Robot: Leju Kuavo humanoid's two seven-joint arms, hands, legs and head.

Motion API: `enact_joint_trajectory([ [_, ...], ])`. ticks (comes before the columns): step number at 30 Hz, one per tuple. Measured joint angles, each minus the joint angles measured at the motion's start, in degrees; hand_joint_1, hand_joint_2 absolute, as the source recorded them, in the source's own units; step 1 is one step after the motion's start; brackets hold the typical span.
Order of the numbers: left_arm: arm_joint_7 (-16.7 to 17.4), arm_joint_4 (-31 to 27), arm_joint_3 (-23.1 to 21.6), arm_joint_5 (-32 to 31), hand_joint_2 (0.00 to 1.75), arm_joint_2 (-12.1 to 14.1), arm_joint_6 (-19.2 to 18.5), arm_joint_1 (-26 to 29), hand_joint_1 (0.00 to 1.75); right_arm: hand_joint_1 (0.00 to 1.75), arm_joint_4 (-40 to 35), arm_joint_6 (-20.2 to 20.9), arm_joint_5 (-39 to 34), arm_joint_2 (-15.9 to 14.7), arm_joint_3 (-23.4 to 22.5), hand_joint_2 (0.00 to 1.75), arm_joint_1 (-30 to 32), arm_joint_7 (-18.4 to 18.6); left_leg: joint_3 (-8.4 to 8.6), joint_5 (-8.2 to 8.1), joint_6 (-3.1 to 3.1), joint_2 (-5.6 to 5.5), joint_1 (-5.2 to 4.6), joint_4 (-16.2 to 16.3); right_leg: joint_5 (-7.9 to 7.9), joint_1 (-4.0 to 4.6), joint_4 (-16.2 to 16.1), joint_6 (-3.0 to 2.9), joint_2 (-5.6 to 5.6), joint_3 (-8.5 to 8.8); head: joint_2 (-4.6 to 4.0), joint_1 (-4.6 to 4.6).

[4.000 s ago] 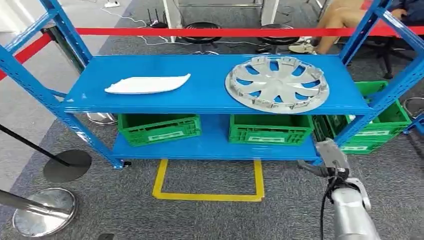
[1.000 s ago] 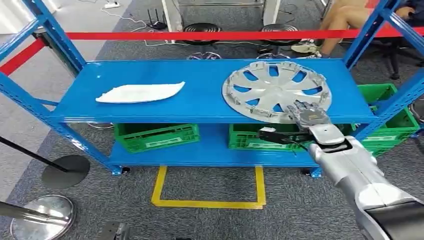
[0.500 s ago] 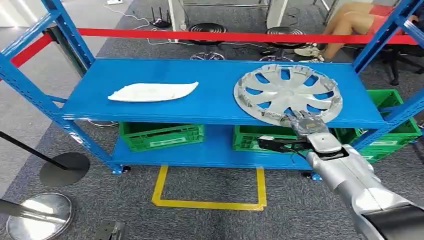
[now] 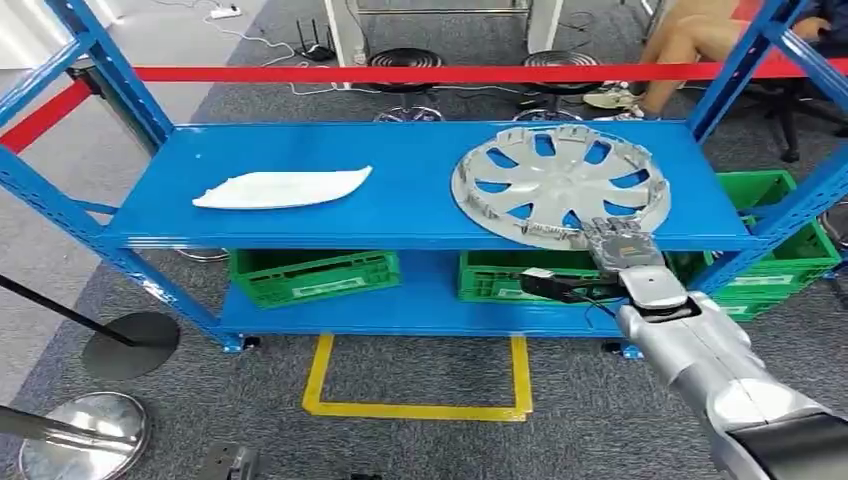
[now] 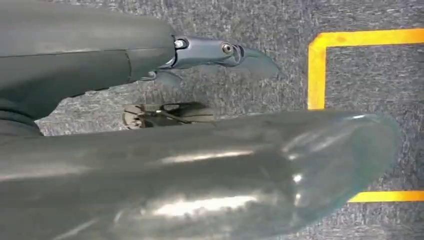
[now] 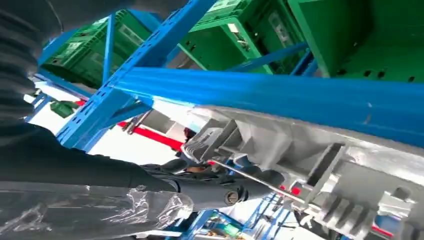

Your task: Take the parts from the cabinet and place them on the table.

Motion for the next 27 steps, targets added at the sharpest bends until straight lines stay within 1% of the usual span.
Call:
enact_joint_trajectory([
  [1, 0.00, 0.00, 0.00, 0.00, 0.00, 0.00, 0.02, 0.00, 0.00, 0.00, -0.15, -0.02, 0.04, 0.00, -0.04, 1.75, 0.00, 0.00, 2.14, 1.40, 0.07, 0.17, 0.02, -4.14, -0.10, 0.07, 0.00, 0.26, 0.06, 0.07, 0.00, -0.02],
  [2, 0.00, 0.00, 0.00, 0.00, 0.00, -0.09, 0.02, -0.18, 0.00, 0.00, -0.31, -0.04, 0.09, 0.00, -0.18, 1.75, 0.00, 0.00, 2.88, 0.53, 0.35, -0.02, -0.12, -6.08, -0.24, 0.49, 0.35, 0.66, 0.17, -0.21, 0.00, -0.13],
  [3, -0.07, 0.00, 0.00, 0.00, 0.00, -0.15, 0.02, -0.20, 0.00, 0.00, -0.35, -0.07, 0.11, 0.00, -0.28, 1.75, 0.04, 0.00, 2.68, 0.68, 0.71, -0.07, -0.08, -5.80, -0.05, 0.49, 0.06, 0.97, 0.19, -0.26, 0.00, 0.18],
  [4, -0.24, 0.00, 0.00, 0.00, 0.00, -0.15, 0.02, -0.12, 0.00, 0.00, -0.39, -0.09, 0.13, 0.00, -0.31, 1.75, 0.14, 0.04, 2.64, 0.59, 1.04, -0.11, -0.25, -5.79, 0.02, 0.38, -0.15, 1.22, 0.19, -0.16, 0.00, 0.04],
  [5, -0.31, 0.00, 0.00, 0.00, 0.00, -0.15, 0.02, -0.06, 0.00, 0.00, -0.50, -0.13, 0.22, 0.00, -0.31, 1.75, 0.26, 0.04, 2.65, 0.63, 1.45, -0.11, -0.37, -5.80, 0.11, 0.26, -0.44, 1.60, 0.17, 0.02, 0.00, 0.20],
  [6, -0.31, 0.00, 0.00, 0.00, 0.00, -0.15, 0.09, -0.08, 0.00, 0.00, -0.61, -0.13, 0.24, 0.00, -0.33, 1.75, 0.32, 0.04, 2.82, 0.91, 1.91, -0.08, -0.05, -6.18, -0.06, 0.23, -0.37, 1.95, 0.18, -0.02, 0.00, 0.04],
  [7, -0.30, 0.00, 0.00, 0.00, 0.00, -0.09, 0.28, -0.11, 0.00, 0.00, -0.83, -0.17, 0.28, -0.04, -0.42, 1.75, 0.37, 0.00, 2.89, 0.94, 2.12, -0.08, 0.02, -6.23, -0.81, 0.18, 0.61, 2.18, 0.00, -0.88, 0.00, 0.32],
  [8, -0.26, 0.00, 0.00, 0.00, 0.00, -0.04, 0.35, -0.17, 0.00, 0.00, -0.94, -0.22, 0.33, -0.11, -0.50, 1.75, 0.30, 0.00, 2.89, 0.88, 2.58, -0.04, 0.01, -6.23, -2.68, 0.16, 3.68, 2.36, -0.16, -2.24, 0.00, 0.61],
  [9, -0.26, 0.00, 0.00, 0.00, 0.00, -0.09, 0.26, -0.20, 0.00, 0.00, -0.96, -0.26, 0.39, -0.09, -0.59, 1.75, 0.33, -0.02, 2.89, 0.81, 2.66, -0.02, -0.02, -6.23, -4.97, 0.15, 8.57, 2.55, -0.16, -4.52, 0.00, 0.50],
  [10, -0.37, 0.00, 0.00, 0.00, 0.00, -0.15, 0.04, -0.22, 0.00, 0.00, -0.96, -0.28, 0.44, -0.09, -0.61, 1.75, 0.60, -0.09, 2.89, 0.56, 2.95, -0.03, -0.07, -6.22, -7.06, 0.17, 14.16, 2.68, -0.15, -7.23, 0.00, 0.50],
  [11, -0.50, 0.00, 0.00, -0.02, 0.00, -0.15, -0.02, -0.18, 0.00, 0.00, -0.96, -0.28, 0.44, -0.13, -0.72, 1.75, 0.96, -0.07, 2.95, 0.48, 3.00, -0.06, -0.08, -6.22, -8.04, 0.17, 17.79, 2.75, -0.15, -9.07, 0.00, 0.57],
  [12, -0.66, 0.00, 0.00, -0.02, 0.00, -0.18, -0.02, -0.06, 0.00, 0.00, -0.96, -0.33, 0.44, -0.22, -0.87, 1.75, 1.21, -0.07, 3.13, 0.25, 3.02, -0.17, -0.08, -6.22, -7.60, 0.16, 18.71, 2.70, -0.15, -9.87, 0.00, 0.55],
  [13, -0.77, 0.00, -0.02, -0.02, 0.00, -0.17, -0.02, 0.06, 0.00, 0.00, -0.96, -0.39, 0.44, -0.24, -0.92, 1.75, 1.26, -0.07, 3.42, 0.10, 2.97, -0.21, -0.07, -6.21, -5.92, 0.16, 17.18, 2.66, -0.17, -9.19, 0.00, 0.57],
  [14, -0.79, 0.00, -0.04, -0.04, 0.00, -0.15, 0.02, 0.10, 0.00, 0.00, -1.05, -0.42, 0.44, -0.24, -1.01, 1.75, 1.22, -0.11, 3.85, -0.08, 2.79, -0.21, -0.05, -6.19, -3.17, 0.12, 12.65, 2.56, -0.20, -7.11, 0.00, 0.52],
  [15, -0.79, 0.00, -0.04, -0.02, 0.00, -0.17, 0.09, 0.08, 0.00, 0.00, -1.29, -0.42, 0.44, -0.28, -1.27, 1.75, 1.22, -0.11, 4.36, -0.33, 2.54, -0.24, 0.00, -6.17, -0.37, 0.08, 6.81, 2.56, -0.27, -4.20, 0.00, 0.52],
  [16, -0.79, 0.00, -0.04, -0.02, 0.00, -0.18, 0.15, 0.08, 0.00, 0.00, -1.38, -0.44, 0.44, -0.31, -1.42, 1.75, 1.19, -0.11, 4.68, -0.68, 2.22, -0.26, -0.05, -6.16, 1.52, 0.05, 1.98, 2.55, -0.39, -1.79, 0.00, 0.59],
  [17, -0.79, 0.00, -0.04, -0.02, 0.00, -0.13, 0.28, -0.03, 0.00, 0.00, -1.38, -0.52, 0.44, -0.31, -1.49, 1.75, 1.04, -0.11, 4.57, -0.96, 1.79, -0.28, -0.45, -5.96, 0.18, 0.23, 0.41, 2.38, -0.39, -0.37, 0.00, 0.54],
  [18, -0.81, 0.00, -0.04, -0.02, 0.00, -0.13, 0.31, -0.05, 0.00, 0.00, -1.42, -0.52, 0.44, -0.31, -1.51, 1.75, 1.08, -0.13, 4.40, -0.90, 1.51, -0.30, -0.46, -5.93, 0.16, 0.20, 0.28, 1.78, -0.22, -0.51, 0.00, 0.35],
  [19, -0.83, 0.00, -0.04, -0.02, 0.00, -0.13, 0.31, 0.01, 0.00, 0.00, -1.42, -0.55, 0.44, -0.31, -1.57, 1.75, 1.31, -0.17, 4.42, -0.81, 1.31, -0.30, -0.42, -6.13, 0.11, 0.29, 0.25, 1.53, -0.18, -0.69, 0.00, 0.31],
  [20, -0.83, 0.00, -0.04, -0.02, 0.00, -0.15, 0.31, 0.03, 0.00, 0.00, -1.42, -0.55, 0.44, -0.31, -1.66, 1.75, 1.52, -0.18, 4.49, -0.78, 1.07, -0.27, -0.33, -6.31, -0.02, 0.44, 0.35, 1.15, -0.11, -0.80, 0.00, 0.26],
  [21, -0.83, 0.00, -0.04, -0.02, 0.00, -0.13, 0.33, -0.04, 0.00, 0.00, -1.46, -0.54, 0.44, -0.39, -1.73, 1.75, 1.52, -0.17, 4.59, -1.09, 0.67, -0.26, -0.29, -6.29, -0.01, 0.15, 0.12, 0.63, -0.06, -0.59, 0.00, 0.31],
  [22, -0.90, 0.00, -0.04, -0.02, 0.00, -0.11, 0.33, -0.03, 0.00, 0.00, -1.72, -0.55, 0.46, -0.44, -1.73, 1.75, 1.49, -0.17, 4.46, -1.40, 0.32, -0.08, -0.24, -5.76, -0.04, 0.04, 0.02, 0.41, -0.03, -0.31, 0.00, 0.29],
  [23, -0.90, 0.00, -0.04, -0.02, 0.00, -0.11, 0.33, -0.10, 0.00, 0.00, -1.77, -0.55, 0.46, -0.44, -1.73, 1.75, 1.35, -0.17, 3.30, -2.73, 0.05, -0.02, -0.24, -3.29, -0.22, -0.01, 0.00, -0.02, -0.05, -0.06, 0.00, -0.16],
  [24, -0.90, 0.00, -0.04, -0.02, 0.00, -0.11, 0.33, -0.20, 0.00, 0.00, -1.77, -0.52, 0.48, -0.44, -1.73, 1.75, 1.33, -0.17, 1.07, -4.62, -0.15, -0.02, -0.20, 0.86, -0.32, -0.01, 0.00, -0.17, -0.06, 0.11, 0.00, -0.11],
  [25, -0.90, 0.00, -0.07, -0.02, 0.00, -0.11, 0.33, -0.20, 0.00, 0.00, -1.75, -0.50, 0.48, -0.44, -1.73, 1.75, 1.47, -0.17, -1.71, -6.54, -0.27, -0.02, -0.18, 5.74, -0.48, 0.01, 0.00, -0.39, -0.08, 0.27, 0.00, -0.13],
  [26, -0.90, 0.00, -0.07, -0.02, 0.00, -0.13, 0.35, -0.12, 0.00, 0.00, -1.75, -0.48, 0.50, -0.44, -1.73, 1.75, 1.67, -0.17, -4.74, -8.00, -0.33, -0.01, -0.18, 10.66, -0.66, 0.03, 0.02, -0.48, -0.08, 0.39, 0.00, -0.11],
  [27, -0.90, 0.00, -0.07, -0.02, 0.00, -0.15, 0.37, -0.01, 0.00, 0.00, -1.75, -0.41, 0.55, -0.44, -1.73, 1.75, 1.82, -0.18, -6.53, -7.73, -0.35, -0.02, -0.17, 12.64, -0.84, 0.04, 0.03, -0.49, -0.05, 0.57, 0.00, -0.11],
])
